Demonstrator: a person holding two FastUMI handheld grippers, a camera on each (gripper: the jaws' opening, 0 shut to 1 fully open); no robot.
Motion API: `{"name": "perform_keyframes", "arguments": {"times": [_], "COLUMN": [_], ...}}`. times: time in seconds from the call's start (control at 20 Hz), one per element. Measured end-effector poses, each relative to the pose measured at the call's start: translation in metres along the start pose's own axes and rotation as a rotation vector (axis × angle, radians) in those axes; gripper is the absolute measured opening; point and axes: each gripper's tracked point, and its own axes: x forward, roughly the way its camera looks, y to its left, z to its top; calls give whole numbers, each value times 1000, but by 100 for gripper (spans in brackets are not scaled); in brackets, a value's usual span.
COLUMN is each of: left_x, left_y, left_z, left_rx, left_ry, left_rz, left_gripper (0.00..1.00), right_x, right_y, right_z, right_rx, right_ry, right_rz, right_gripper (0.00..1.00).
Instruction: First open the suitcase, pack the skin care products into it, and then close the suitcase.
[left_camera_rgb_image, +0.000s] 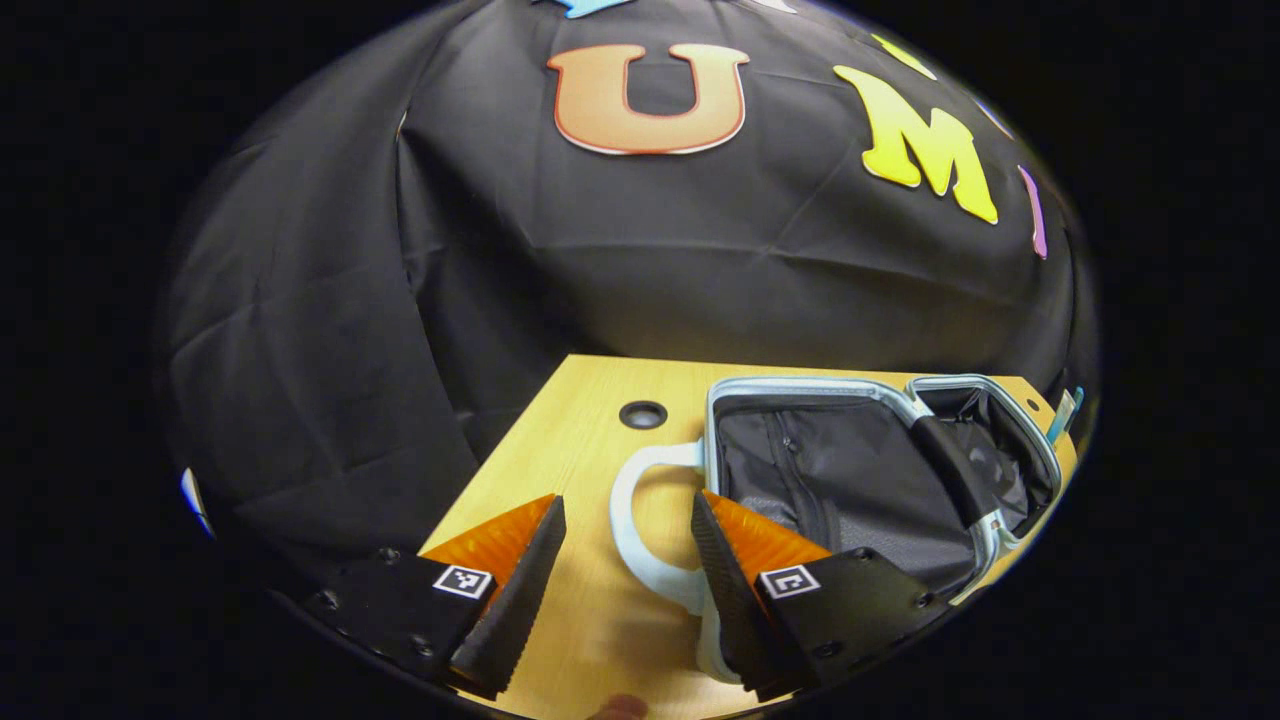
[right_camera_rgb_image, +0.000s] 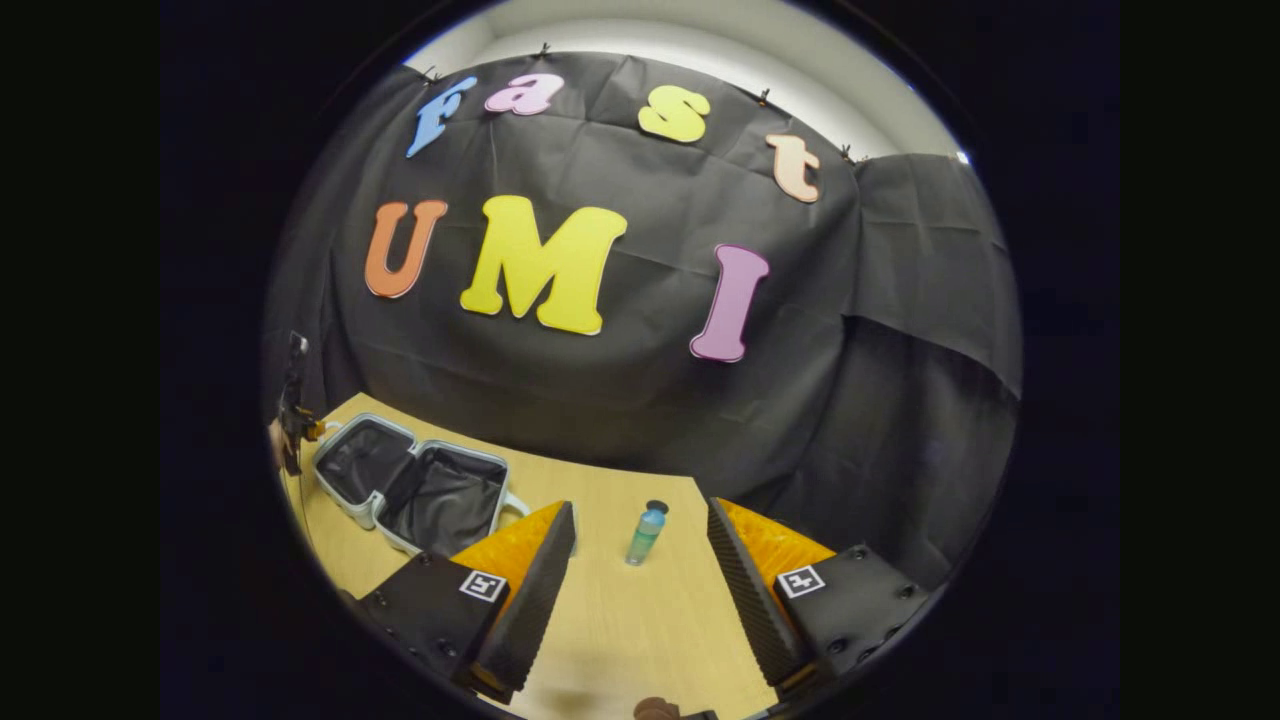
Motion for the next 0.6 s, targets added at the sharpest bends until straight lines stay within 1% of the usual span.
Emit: {"name": "perform_keyframes", "arguments": {"times": [0.1,0.2,0.25,0.3,0.35,0.45,0.6], "left_x": [-25,-55,-67,-81,-90,-111,-139], "left_y": [-34,-77,-101,-129,-158,-222,-320], "left_z": [36,70,83,93,99,104,94], "left_rx": [-6,6,18,33,46,61,59], "left_ry": [-74,-152,-179,-205,-224,-240,-236], "left_rz": [-34,-73,-95,-121,-149,-227,-353], "left_gripper": [84,92,100,98,99,99,99], "right_x": [0,2,5,7,9,15,26], "right_y": [-3,-9,-13,-19,-25,-41,-69], "right_z": [3,5,3,1,1,-5,-17], "right_rx": [-12,-7,-5,-4,0,9,30], "right_ry": [-29,-52,-57,-62,-67,-72,-62], "right_rz": [23,50,59,65,73,81,88], "right_gripper": [79,80,79,79,79,80,79]}}
